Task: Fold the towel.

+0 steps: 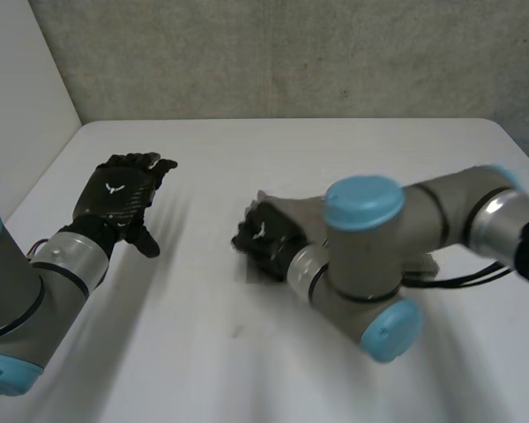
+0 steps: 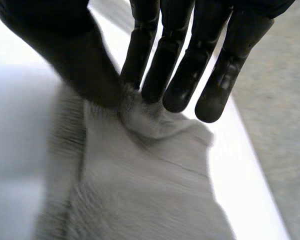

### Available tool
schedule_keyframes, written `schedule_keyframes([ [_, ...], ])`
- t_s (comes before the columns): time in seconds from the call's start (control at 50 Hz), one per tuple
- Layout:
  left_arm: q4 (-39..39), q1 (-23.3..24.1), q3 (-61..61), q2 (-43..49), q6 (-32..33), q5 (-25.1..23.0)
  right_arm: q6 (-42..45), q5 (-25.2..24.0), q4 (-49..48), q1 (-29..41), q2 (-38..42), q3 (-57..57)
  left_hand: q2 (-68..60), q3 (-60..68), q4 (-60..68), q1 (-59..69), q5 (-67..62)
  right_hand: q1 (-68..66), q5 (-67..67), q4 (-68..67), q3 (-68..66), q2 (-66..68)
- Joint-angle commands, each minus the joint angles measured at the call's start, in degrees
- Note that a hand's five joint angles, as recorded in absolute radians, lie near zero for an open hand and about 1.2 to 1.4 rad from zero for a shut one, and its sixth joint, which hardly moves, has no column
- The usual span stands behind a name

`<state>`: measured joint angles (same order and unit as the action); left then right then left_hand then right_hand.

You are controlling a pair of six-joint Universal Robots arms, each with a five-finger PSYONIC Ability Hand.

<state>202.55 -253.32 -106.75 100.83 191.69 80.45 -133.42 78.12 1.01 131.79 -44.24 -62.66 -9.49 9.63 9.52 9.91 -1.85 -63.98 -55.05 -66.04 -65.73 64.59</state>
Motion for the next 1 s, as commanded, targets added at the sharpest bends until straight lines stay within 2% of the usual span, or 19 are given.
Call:
schedule_keyframes([
  [0.02, 0.1, 0.3, 0.0, 0.2, 0.0, 0.0, -1.8, 3.0, 0.1, -0.3, -3.1, -2.6, -0.5, 0.4, 0.5, 0.1, 1.9, 54.0, 55.1, 56.0, 55.7, -54.6],
  [0.08, 0.1, 0.4, -0.1, 0.2, 0.0, 0.0, -4.0, 2.8, 0.0, -1.3, -5.5, -4.0, -0.5, 0.4, 0.5, 0.1, 1.9, 54.0, 55.1, 56.0, 55.7, -54.6],
  [0.12, 0.1, 0.5, -0.1, 0.2, 0.0, 0.0, -11.1, 2.3, -1.0, -5.7, -10.1, -8.2, -0.5, 0.4, 0.5, 0.1, 1.9, 54.0, 55.1, 56.0, 55.7, -54.6],
  [0.14, 0.1, 0.5, -0.1, 0.2, 0.0, 0.0, -11.2, 2.3, -1.0, -5.8, -10.2, -8.3, -0.5, 0.4, 0.5, 0.1, 1.9, 54.0, 55.1, 56.0, 55.7, -54.6],
  [0.18, 0.1, 0.5, -0.1, 0.2, 0.0, 0.0, -18.4, 1.4, -1.8, -11.4, -15.2, -12.9, -0.5, 0.4, 0.5, 0.1, 1.9, 54.0, 55.1, 56.0, 55.7, -54.6],
  [0.24, 0.1, 0.5, -0.1, 0.2, 0.0, 0.0, -21.2, 0.8, -1.9, -14.2, -17.4, -15.1, -0.5, 0.4, 0.5, 0.1, 1.9, 54.0, 55.1, 56.0, 55.7, -54.6],
  [0.28, 0.1, 0.5, 0.0, 0.2, 0.0, 0.0, -24.2, -0.9, -2.1, -19.8, -19.1, -19.5, -0.5, 0.4, 0.5, 0.1, 1.9, 54.0, 55.1, 56.0, 55.7, -54.6],
  [0.4, 0.2, 0.7, 0.0, 0.5, 0.0, 0.0, -22.2, -4.9, -2.7, -29.5, -18.9, -26.0, -0.5, 0.4, 0.5, 0.1, 1.9, 54.0, 55.1, 56.0, 55.7, -54.6],
  [0.5, 0.5, 0.9, -0.1, 0.7, 0.1, 0.0, -18.9, -6.0, -4.5, -34.7, -17.0, -28.8, -0.5, 0.4, 0.5, 0.1, 1.9, 53.5, 54.5, 55.5, 55.2, -54.1],
  [0.52, 0.5, 0.9, -0.1, 0.7, 0.1, 0.0, -18.9, -6.0, -4.5, -34.7, -17.0, -28.8, -0.5, 0.4, 0.5, 0.1, 1.9, 53.4, 54.5, 55.5, 55.1, -54.0],
  [0.56, 0.9, 1.0, -0.1, 0.8, 0.1, 0.0, -18.0, -6.9, -6.1, -36.2, -15.4, -29.4, -0.5, 0.4, 0.5, 0.1, 1.9, 40.8, 41.9, 42.9, 42.6, -41.4],
  [0.62, 0.9, 1.2, -0.1, 0.8, 0.1, 0.0, -18.3, -7.6, -6.5, -36.8, -14.6, -29.3, -0.5, 0.4, 0.5, 0.1, 1.9, 33.7, 34.8, 35.8, 35.5, -34.3],
  [0.66, 0.9, 1.4, -0.1, 0.9, 0.1, 0.1, -18.5, -9.6, -6.5, -37.3, -13.9, -28.8, -0.5, 0.4, 0.5, 0.1, 1.9, 15.8, 16.9, 17.9, 17.6, -16.4],
  [0.68, 0.9, 1.4, -0.1, 0.9, 0.1, 0.1, -18.5, -9.7, -6.5, -37.3, -13.9, -28.8, -0.5, 0.4, 0.5, 0.1, 1.9, 15.7, 16.8, 17.8, 17.5, -16.3],
  [0.72, 0.9, 1.4, -0.2, 0.8, 0.1, 0.1, -18.8, -11.3, -6.5, -37.4, -14.0, -28.4, -0.5, 0.4, 0.5, 0.1, 1.9, -5.7, -4.6, -3.7, -4.0, 5.1],
  [0.74, 0.9, 1.4, -0.2, 0.8, 0.1, 0.1, -18.8, -11.3, -6.5, -37.4, -14.0, -28.4, -0.5, 0.4, 0.5, 0.1, 1.9, -5.8, -4.7, -3.8, -4.1, 5.2],
  [0.76, 0.9, 1.4, -0.2, 0.8, 0.0, 0.1, -19.1, -11.4, -6.7, -37.0, -14.3, -28.1, -0.5, 0.4, 0.5, 0.1, 1.9, -15.6, -14.6, -13.6, -13.9, 15.0],
  [0.9, 0.9, 1.3, -0.7, 0.6, 0.1, 0.1, -19.9, -10.7, -6.9, -36.3, -14.9, -23.8, -0.5, 0.4, 0.5, 0.1, 1.9, -16.0, -14.9, -14.0, -14.3, 15.4],
  [1.0, 0.8, 1.7, 0.0, 0.0, 0.0, 0.3, -19.8, -10.4, -6.4, -29.7, -16.1, -18.5, -0.5, 0.4, 0.5, 0.1, 1.9, -16.0, -14.9, -14.0, -14.3, 15.4],
])
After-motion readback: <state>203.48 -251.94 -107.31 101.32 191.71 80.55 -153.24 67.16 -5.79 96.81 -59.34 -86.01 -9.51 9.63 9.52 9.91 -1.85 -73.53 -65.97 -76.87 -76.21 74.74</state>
